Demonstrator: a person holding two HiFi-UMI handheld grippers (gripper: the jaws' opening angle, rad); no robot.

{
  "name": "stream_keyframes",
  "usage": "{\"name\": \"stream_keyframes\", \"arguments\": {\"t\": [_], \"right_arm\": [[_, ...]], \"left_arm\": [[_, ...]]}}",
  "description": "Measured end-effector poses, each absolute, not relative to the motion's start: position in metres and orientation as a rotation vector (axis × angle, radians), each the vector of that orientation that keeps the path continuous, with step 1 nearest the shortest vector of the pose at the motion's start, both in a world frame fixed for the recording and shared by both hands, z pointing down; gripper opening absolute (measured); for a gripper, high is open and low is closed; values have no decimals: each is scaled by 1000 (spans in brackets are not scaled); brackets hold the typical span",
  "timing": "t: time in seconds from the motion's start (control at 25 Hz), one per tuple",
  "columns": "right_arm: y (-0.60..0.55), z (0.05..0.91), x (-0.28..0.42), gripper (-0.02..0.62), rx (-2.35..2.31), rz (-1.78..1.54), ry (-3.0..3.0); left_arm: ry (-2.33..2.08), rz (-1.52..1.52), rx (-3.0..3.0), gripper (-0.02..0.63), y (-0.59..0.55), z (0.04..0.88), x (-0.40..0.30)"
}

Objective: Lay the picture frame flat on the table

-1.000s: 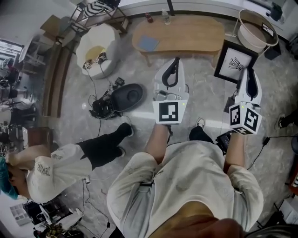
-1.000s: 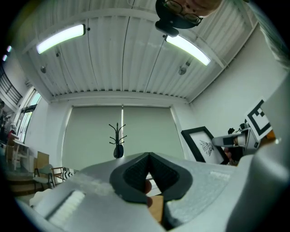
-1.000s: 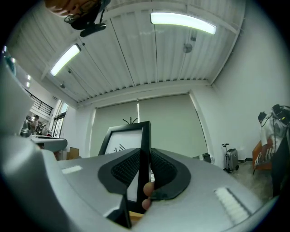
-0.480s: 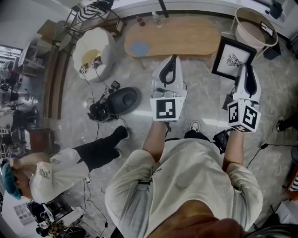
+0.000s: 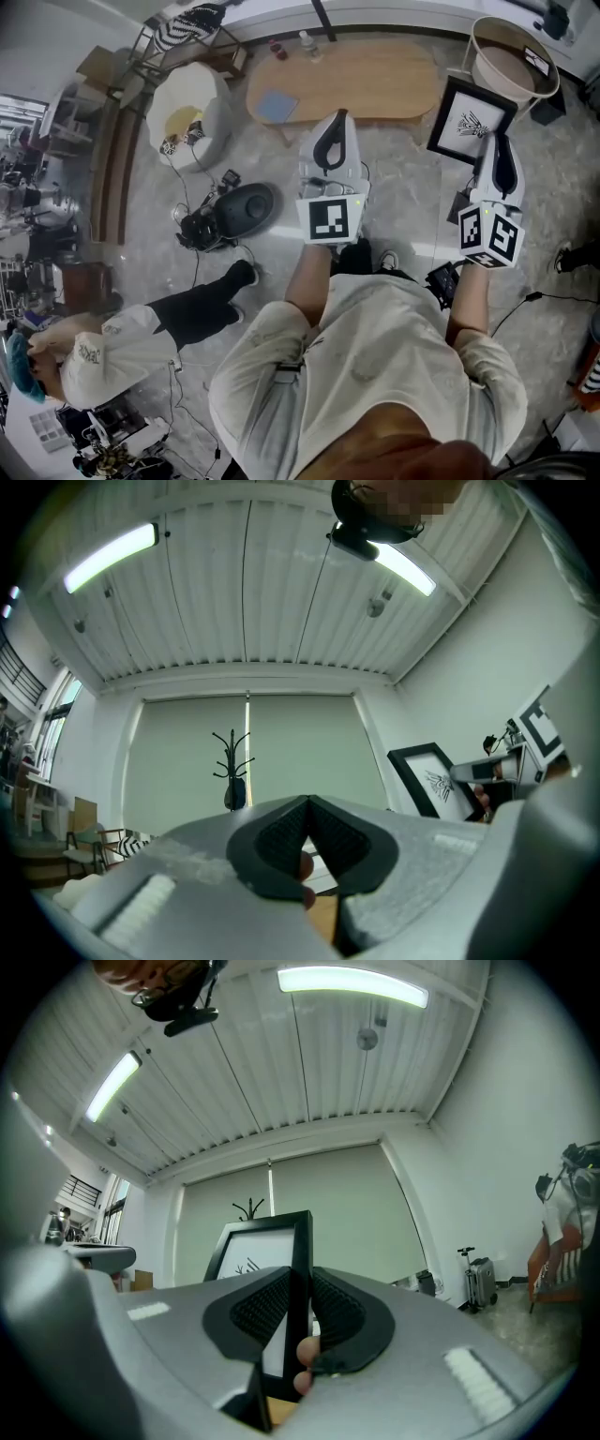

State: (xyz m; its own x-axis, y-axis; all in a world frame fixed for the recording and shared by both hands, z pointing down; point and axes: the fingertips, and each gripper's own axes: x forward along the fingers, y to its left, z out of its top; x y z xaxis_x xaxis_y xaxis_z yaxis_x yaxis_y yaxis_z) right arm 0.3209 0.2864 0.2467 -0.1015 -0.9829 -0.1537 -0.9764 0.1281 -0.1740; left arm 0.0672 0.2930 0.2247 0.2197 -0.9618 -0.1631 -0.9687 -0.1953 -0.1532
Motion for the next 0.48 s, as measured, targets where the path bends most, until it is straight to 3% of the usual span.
{"name": "stream_keyframes", "arguments": {"t": [0.48], "right_arm": [[235,258,313,75,-1957,-13,2175]], "left_arm": [[1841,100,-2283,5,241,240,57]]}}
